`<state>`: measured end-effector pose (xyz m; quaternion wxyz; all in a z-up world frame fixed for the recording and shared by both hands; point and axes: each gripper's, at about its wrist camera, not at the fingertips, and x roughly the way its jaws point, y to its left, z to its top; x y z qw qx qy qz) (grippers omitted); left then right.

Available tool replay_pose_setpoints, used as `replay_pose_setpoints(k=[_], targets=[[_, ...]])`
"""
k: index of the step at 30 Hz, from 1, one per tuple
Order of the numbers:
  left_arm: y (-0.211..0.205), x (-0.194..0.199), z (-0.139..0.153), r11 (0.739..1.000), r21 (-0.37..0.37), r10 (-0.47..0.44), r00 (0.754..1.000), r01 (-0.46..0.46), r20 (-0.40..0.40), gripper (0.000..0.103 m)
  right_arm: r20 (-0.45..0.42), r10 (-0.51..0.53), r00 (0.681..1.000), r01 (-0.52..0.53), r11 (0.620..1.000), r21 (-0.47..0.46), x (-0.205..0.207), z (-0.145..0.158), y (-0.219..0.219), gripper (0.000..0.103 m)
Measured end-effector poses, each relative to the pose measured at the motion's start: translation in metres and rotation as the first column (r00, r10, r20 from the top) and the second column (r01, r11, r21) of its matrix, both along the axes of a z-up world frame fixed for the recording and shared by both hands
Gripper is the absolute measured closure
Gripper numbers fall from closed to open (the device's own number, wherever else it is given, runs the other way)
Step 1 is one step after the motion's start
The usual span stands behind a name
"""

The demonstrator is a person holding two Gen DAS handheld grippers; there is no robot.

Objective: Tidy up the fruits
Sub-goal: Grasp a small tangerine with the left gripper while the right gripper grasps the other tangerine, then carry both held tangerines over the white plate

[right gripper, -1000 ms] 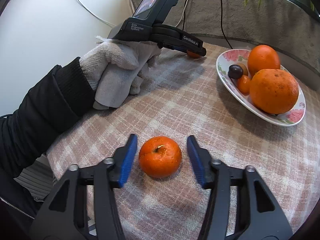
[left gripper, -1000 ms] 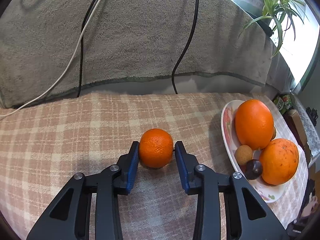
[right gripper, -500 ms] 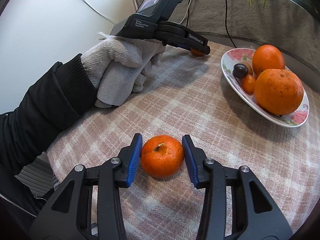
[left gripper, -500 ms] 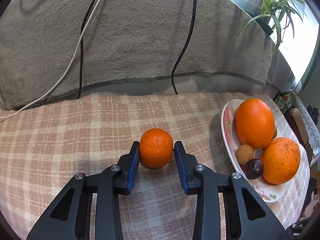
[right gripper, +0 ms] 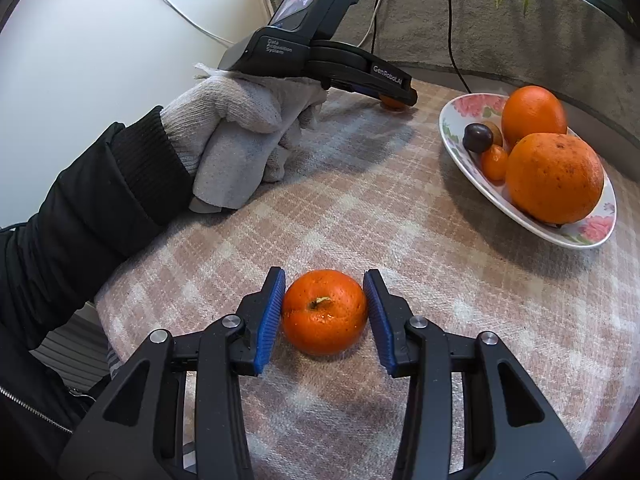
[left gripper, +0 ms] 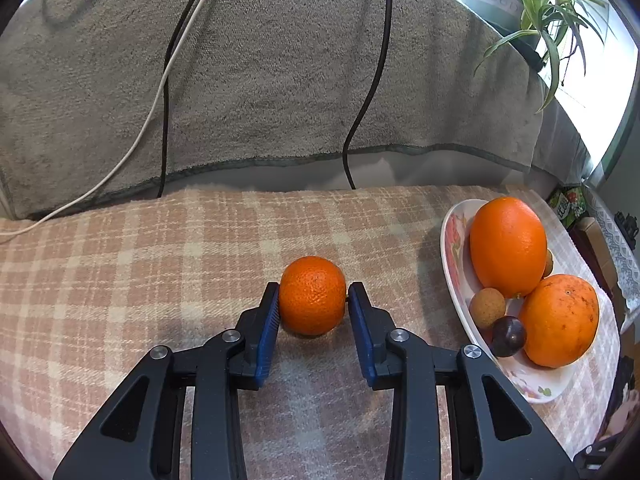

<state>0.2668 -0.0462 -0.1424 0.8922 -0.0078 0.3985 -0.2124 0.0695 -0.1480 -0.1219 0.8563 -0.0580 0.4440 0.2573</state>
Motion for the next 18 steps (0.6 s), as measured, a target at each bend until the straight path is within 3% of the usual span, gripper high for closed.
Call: replay_pose_setpoints(k=[18], targets=[[0.006,-0.025,0.022,1.000,-0.009,0.007,0.999,-0.007,0.034,0.071,0.022,-0.021,1.000,0.020,0.999,0.042,-0.008,0.011,-0.012,0.061]])
